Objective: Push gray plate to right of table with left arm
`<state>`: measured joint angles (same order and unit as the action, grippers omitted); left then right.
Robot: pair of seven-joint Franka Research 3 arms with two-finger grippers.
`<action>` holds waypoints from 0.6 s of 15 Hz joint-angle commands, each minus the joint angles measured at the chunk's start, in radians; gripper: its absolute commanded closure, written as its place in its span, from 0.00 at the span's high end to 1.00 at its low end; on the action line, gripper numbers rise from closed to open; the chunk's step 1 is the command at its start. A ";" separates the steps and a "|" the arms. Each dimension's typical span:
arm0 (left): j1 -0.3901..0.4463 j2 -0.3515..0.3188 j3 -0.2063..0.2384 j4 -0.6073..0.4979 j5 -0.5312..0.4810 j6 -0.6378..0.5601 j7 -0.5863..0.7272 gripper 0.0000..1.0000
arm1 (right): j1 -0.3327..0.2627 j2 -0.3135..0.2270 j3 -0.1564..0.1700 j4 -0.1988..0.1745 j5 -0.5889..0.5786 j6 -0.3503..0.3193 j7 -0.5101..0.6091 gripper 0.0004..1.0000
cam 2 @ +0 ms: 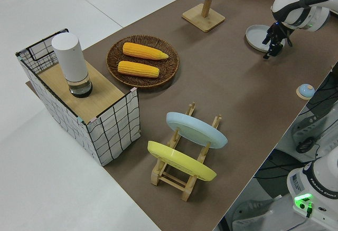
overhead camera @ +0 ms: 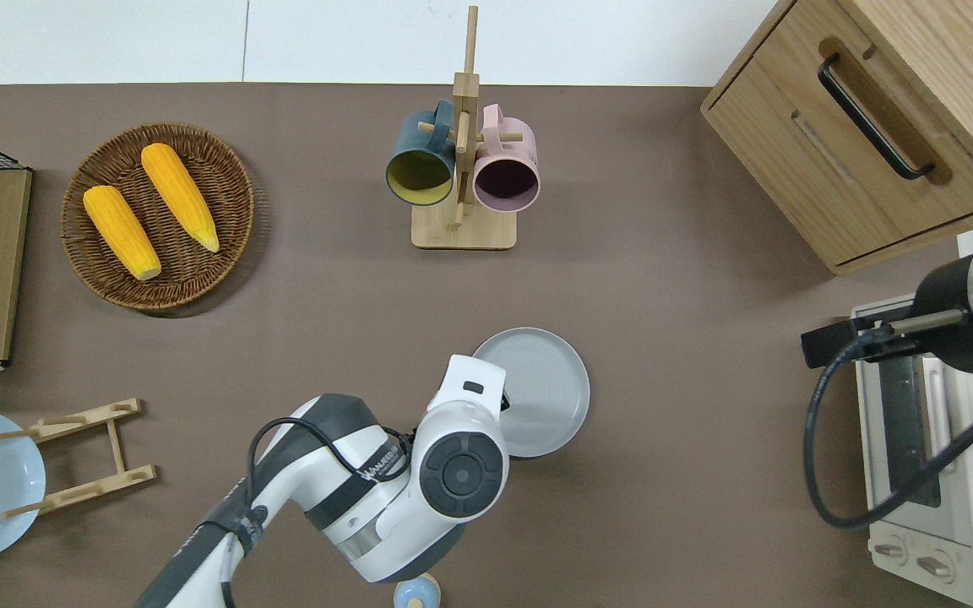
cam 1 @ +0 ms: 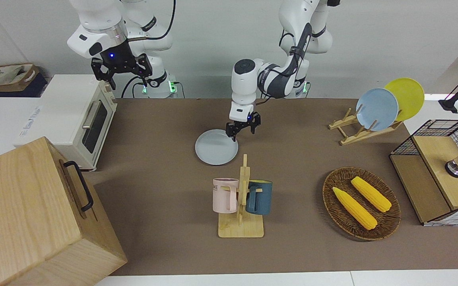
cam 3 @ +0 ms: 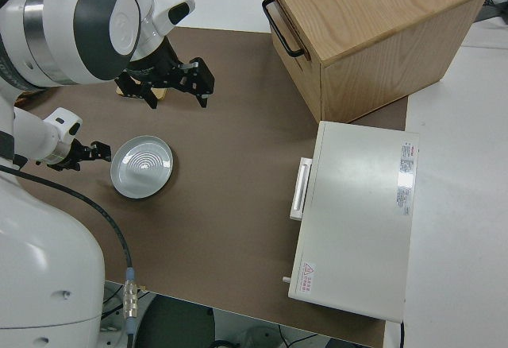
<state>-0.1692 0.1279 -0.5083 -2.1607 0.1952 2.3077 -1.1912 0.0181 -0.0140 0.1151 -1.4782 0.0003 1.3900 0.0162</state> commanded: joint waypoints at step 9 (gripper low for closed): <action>0.338 -0.103 0.011 0.312 -0.200 -0.597 0.712 1.00 | -0.020 -0.003 0.015 0.009 0.006 -0.016 0.013 0.98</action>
<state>0.1106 0.0385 -0.4901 -1.9009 0.0213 1.8129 -0.5833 0.0181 -0.0140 0.1151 -1.4782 0.0003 1.3900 0.0162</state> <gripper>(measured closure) 0.000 0.013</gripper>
